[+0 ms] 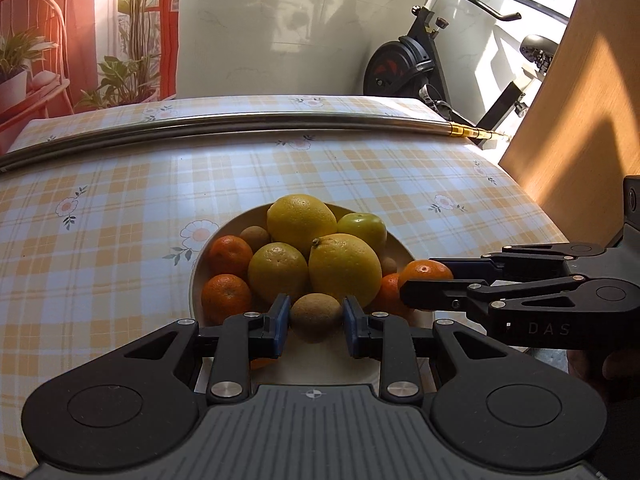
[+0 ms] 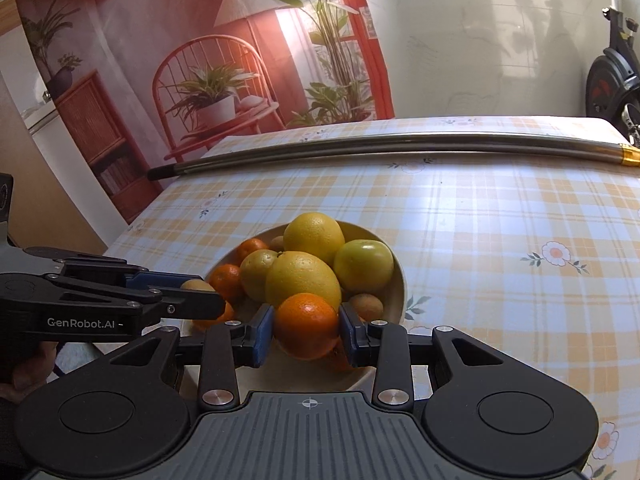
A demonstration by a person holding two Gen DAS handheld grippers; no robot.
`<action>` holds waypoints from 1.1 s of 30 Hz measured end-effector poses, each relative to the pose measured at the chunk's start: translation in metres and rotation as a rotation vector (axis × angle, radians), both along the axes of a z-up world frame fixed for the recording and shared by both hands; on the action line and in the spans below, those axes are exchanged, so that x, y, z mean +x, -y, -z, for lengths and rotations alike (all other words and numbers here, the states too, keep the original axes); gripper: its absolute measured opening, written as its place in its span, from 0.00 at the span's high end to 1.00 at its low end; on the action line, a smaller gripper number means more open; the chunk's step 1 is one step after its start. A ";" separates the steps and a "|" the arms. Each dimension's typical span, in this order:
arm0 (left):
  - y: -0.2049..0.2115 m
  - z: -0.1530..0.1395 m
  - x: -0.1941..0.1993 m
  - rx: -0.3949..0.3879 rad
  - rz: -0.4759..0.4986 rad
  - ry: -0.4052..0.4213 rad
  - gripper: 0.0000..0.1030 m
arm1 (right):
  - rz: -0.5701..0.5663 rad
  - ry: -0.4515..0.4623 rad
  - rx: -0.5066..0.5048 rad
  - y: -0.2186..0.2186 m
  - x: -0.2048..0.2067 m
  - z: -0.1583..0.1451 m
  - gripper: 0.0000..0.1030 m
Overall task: Organize fruits
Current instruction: 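Carry both fruits to the plate and open both tools to release them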
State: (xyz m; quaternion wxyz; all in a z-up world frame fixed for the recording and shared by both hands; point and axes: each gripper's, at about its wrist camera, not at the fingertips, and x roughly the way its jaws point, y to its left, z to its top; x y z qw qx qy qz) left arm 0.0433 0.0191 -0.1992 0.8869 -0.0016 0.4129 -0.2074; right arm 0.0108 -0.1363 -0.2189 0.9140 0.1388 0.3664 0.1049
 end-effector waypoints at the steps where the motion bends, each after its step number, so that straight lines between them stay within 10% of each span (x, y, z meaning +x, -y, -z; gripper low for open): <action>1: 0.000 0.003 0.001 -0.006 0.002 -0.012 0.71 | -0.008 -0.015 -0.006 -0.002 0.000 0.003 0.69; 33: 0.004 0.023 0.003 -0.002 -0.026 -0.059 0.71 | -0.056 -0.035 -0.061 -0.012 0.006 0.010 0.68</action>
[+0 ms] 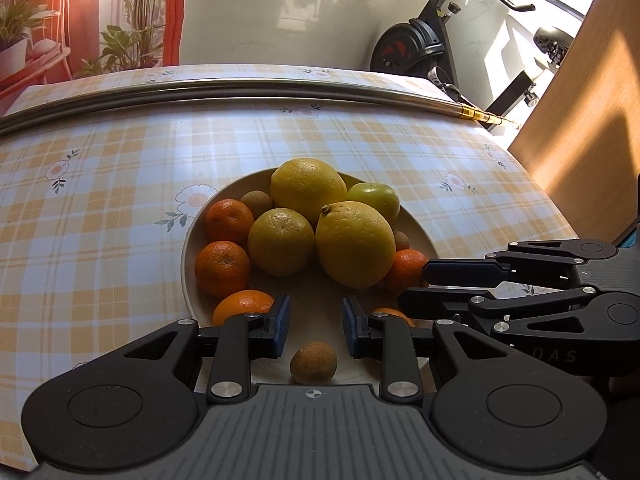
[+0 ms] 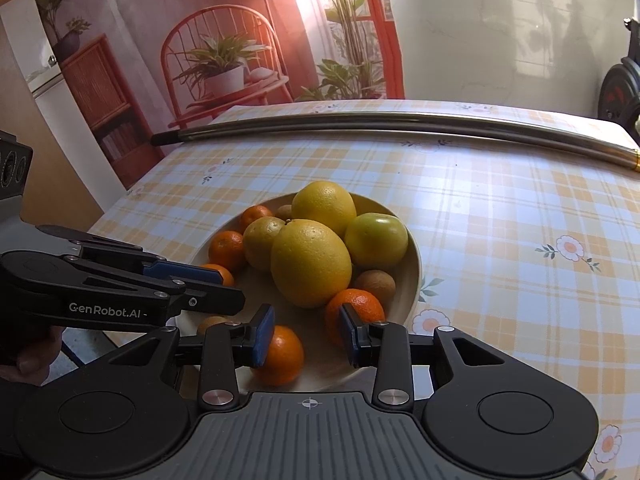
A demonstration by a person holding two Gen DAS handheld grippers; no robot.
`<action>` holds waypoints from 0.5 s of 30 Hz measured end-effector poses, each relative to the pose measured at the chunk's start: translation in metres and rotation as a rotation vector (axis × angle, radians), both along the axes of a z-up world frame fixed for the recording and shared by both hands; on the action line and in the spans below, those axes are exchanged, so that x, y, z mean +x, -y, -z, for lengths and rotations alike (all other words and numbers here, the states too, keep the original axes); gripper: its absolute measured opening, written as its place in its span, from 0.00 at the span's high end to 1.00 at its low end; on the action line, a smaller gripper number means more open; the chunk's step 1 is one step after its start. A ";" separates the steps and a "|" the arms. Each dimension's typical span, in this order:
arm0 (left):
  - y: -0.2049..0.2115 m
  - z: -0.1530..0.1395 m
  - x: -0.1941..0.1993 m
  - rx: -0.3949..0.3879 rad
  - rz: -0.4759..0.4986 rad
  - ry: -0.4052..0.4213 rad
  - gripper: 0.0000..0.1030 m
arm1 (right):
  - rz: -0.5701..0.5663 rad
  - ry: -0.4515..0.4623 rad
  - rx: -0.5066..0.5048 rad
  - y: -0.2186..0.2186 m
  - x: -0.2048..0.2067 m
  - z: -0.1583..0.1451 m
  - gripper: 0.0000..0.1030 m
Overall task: Organize fruits
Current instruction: 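Carry both fruits to the plate and open both tools to release them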
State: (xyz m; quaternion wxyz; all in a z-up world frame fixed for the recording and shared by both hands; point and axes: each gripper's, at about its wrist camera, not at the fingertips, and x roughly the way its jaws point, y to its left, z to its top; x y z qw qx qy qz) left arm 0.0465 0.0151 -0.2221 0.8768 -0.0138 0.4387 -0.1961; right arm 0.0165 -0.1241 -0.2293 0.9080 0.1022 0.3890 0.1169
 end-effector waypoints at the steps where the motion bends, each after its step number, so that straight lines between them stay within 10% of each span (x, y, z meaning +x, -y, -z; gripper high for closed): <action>1: 0.000 -0.001 -0.001 0.003 -0.003 0.007 0.71 | 0.001 0.003 -0.004 0.000 0.000 -0.001 0.68; 15: -0.009 -0.031 -0.014 0.080 -0.118 0.167 0.47 | 0.066 0.060 -0.092 0.004 -0.002 -0.015 0.57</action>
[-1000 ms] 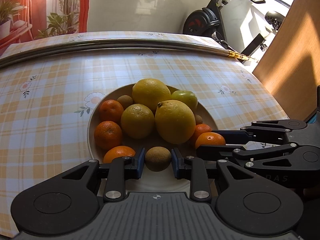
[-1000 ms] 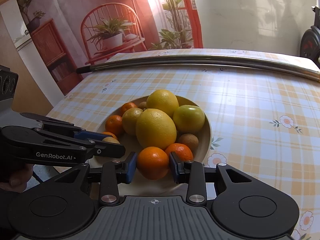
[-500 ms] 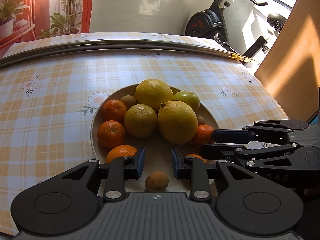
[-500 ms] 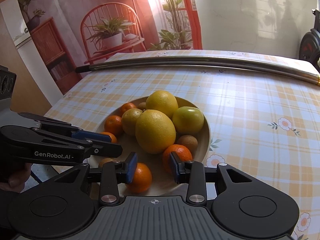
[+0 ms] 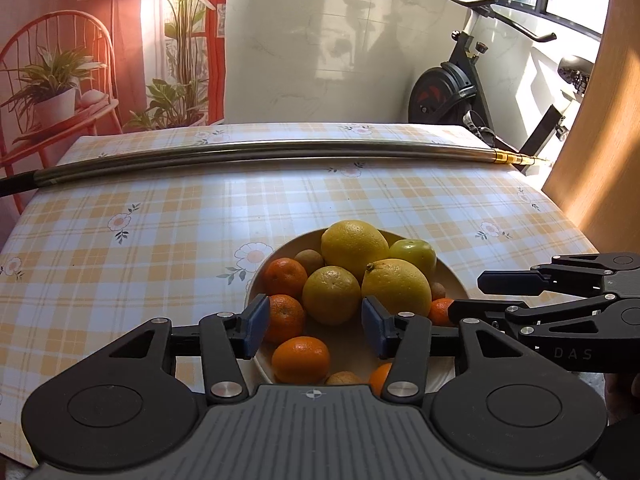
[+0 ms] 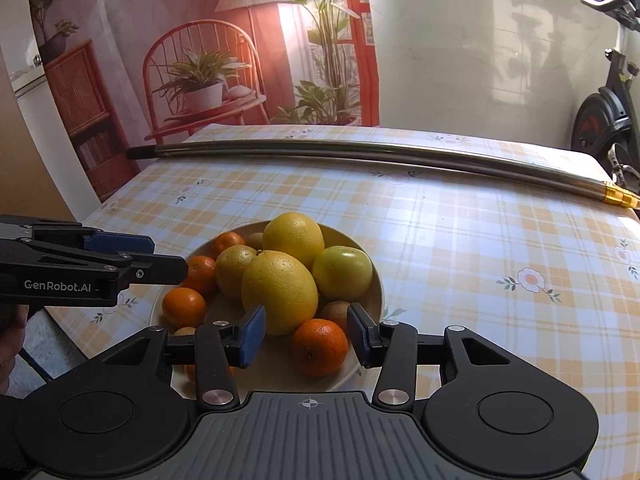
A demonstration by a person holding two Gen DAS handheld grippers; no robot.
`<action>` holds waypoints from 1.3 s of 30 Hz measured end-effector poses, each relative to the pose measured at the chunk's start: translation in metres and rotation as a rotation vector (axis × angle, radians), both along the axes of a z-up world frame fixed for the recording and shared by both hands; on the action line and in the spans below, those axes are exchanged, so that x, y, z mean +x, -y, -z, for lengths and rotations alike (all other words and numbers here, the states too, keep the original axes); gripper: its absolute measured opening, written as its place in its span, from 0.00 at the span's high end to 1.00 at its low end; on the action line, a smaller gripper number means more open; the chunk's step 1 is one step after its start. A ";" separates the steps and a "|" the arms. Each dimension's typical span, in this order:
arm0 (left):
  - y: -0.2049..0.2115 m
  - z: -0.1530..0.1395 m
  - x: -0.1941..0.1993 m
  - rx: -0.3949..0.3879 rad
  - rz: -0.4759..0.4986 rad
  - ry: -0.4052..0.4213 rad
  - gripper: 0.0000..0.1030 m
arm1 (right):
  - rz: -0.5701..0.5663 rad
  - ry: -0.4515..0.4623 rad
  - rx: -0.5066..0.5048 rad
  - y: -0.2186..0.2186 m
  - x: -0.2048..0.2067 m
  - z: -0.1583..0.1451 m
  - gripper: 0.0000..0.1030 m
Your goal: Organize fruits
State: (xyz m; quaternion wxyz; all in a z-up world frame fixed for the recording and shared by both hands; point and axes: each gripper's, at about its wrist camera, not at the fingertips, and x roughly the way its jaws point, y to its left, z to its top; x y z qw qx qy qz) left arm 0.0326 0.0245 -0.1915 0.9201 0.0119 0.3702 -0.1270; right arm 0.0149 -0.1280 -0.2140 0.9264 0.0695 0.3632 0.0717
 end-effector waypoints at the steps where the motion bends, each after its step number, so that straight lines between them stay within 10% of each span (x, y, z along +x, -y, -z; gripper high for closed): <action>1: -0.001 -0.002 -0.001 0.000 -0.005 0.005 0.44 | 0.003 0.003 -0.003 0.000 0.000 -0.001 0.54; 15: -0.010 -0.011 -0.004 -0.015 -0.039 0.050 0.05 | 0.037 0.040 -0.037 0.002 -0.004 -0.012 0.01; 28: -0.014 -0.035 -0.002 0.013 -0.085 0.128 0.00 | 0.037 0.055 -0.023 0.004 -0.006 -0.033 0.00; 39: -0.022 -0.134 -0.012 -0.013 -0.109 0.310 0.00 | 0.130 0.242 -0.058 0.021 -0.021 -0.141 0.00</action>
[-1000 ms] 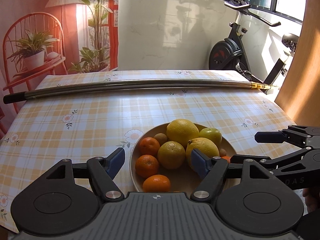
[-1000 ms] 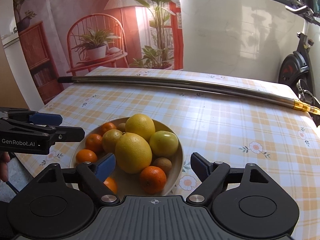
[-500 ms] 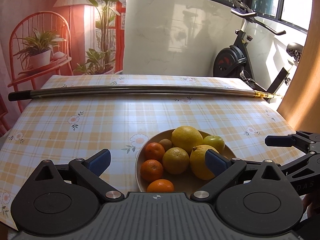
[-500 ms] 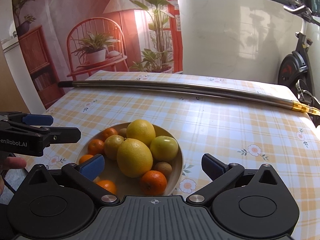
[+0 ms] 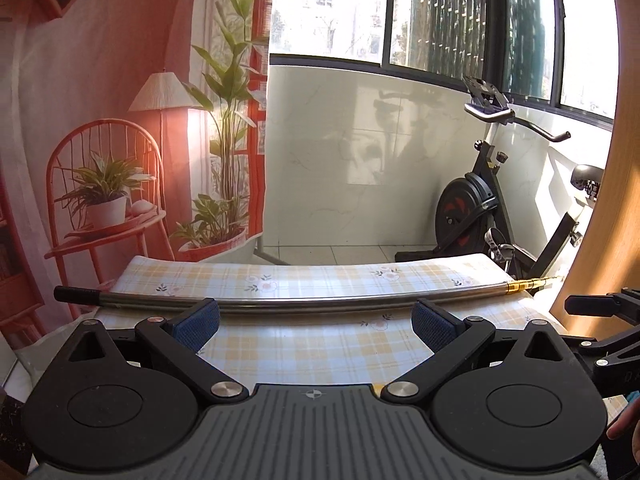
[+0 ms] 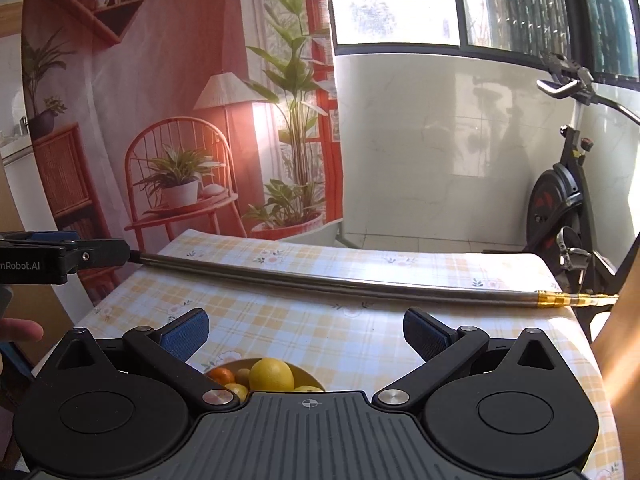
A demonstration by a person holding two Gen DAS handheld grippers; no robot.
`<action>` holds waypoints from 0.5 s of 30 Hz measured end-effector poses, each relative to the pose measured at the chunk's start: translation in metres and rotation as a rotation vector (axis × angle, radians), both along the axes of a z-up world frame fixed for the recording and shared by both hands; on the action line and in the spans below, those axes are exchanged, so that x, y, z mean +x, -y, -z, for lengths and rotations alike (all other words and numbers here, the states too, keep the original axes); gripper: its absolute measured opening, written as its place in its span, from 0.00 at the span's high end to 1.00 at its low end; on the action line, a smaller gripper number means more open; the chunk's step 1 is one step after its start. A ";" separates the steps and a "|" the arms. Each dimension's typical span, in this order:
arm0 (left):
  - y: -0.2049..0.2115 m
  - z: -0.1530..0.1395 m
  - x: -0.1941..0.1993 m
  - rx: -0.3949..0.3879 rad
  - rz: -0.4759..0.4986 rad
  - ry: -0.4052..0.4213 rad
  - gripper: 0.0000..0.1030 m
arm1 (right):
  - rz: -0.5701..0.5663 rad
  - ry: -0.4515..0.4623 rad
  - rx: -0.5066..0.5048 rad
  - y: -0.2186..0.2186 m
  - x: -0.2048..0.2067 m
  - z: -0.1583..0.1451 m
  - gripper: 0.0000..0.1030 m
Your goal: Organize fruits
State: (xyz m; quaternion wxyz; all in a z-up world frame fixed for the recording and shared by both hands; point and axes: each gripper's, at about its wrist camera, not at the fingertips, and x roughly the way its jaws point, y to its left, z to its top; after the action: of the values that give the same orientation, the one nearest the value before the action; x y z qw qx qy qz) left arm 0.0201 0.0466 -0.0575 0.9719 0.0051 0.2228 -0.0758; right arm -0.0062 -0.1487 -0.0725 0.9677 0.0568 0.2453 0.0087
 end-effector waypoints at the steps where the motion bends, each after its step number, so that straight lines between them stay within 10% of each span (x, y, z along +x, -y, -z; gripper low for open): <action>1: 0.002 -0.013 -0.003 -0.005 0.000 0.026 0.00 | 0.009 0.022 -0.009 0.001 -0.002 -0.010 0.00; 15: 0.050 -0.096 -0.050 0.073 -0.002 0.257 0.00 | 0.090 0.239 -0.041 0.028 -0.040 -0.112 0.00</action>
State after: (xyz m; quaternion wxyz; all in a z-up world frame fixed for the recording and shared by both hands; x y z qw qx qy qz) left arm -0.0302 -0.0032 0.0387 0.9917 0.0498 0.0988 -0.0656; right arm -0.0464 -0.1763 0.0400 0.9904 0.0465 0.1257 -0.0333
